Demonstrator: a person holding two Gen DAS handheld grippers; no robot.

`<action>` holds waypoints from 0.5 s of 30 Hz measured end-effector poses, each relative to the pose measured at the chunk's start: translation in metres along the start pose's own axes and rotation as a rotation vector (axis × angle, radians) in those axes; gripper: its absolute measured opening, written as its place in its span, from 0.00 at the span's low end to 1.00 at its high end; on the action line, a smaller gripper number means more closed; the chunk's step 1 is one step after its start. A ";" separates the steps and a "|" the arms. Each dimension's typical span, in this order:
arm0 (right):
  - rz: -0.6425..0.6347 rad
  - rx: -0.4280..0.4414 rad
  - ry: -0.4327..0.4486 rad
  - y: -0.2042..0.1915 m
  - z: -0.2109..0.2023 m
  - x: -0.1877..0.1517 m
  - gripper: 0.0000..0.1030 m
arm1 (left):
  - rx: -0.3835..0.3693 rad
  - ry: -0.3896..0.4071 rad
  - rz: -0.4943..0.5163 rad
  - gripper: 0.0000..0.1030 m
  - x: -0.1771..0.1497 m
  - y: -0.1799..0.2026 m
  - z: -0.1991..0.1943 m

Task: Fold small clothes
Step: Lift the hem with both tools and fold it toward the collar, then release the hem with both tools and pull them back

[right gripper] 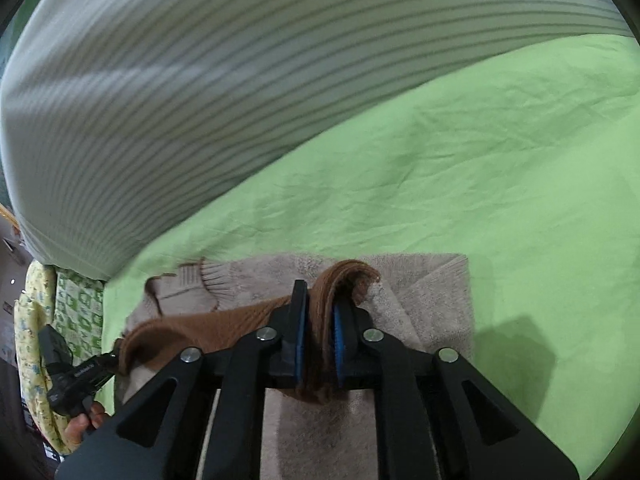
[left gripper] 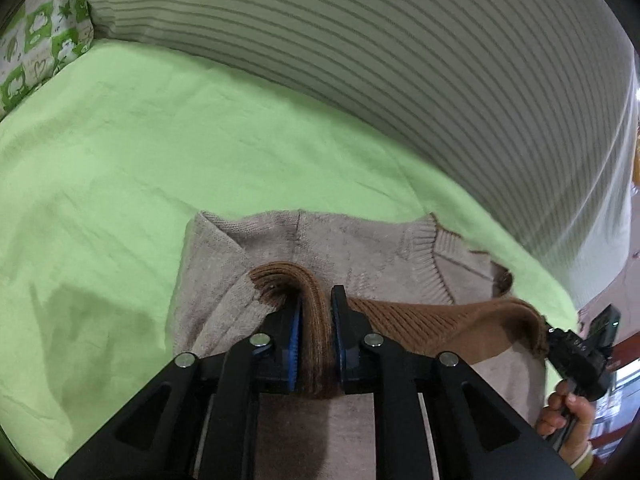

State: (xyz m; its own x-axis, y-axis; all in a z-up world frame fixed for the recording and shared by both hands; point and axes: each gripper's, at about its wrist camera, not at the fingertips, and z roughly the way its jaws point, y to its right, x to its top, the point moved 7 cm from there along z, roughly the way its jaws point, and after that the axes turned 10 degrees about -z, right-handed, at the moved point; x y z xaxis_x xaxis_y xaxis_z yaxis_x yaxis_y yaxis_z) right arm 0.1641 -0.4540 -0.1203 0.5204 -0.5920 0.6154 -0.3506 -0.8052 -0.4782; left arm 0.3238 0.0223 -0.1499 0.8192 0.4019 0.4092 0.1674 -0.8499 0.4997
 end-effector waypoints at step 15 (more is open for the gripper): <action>-0.037 0.020 0.132 -0.027 -0.085 -0.011 0.53 | -0.026 0.058 0.121 0.57 -0.056 0.036 -0.077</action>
State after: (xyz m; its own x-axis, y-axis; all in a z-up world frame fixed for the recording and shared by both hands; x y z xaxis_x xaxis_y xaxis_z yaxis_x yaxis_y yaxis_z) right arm 0.1015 -0.4285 -0.0606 0.4248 -0.5625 0.7093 -0.3170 -0.8263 -0.4655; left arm 0.2417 -0.0044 -0.0964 0.7996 0.3167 0.5103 0.0548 -0.8846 0.4631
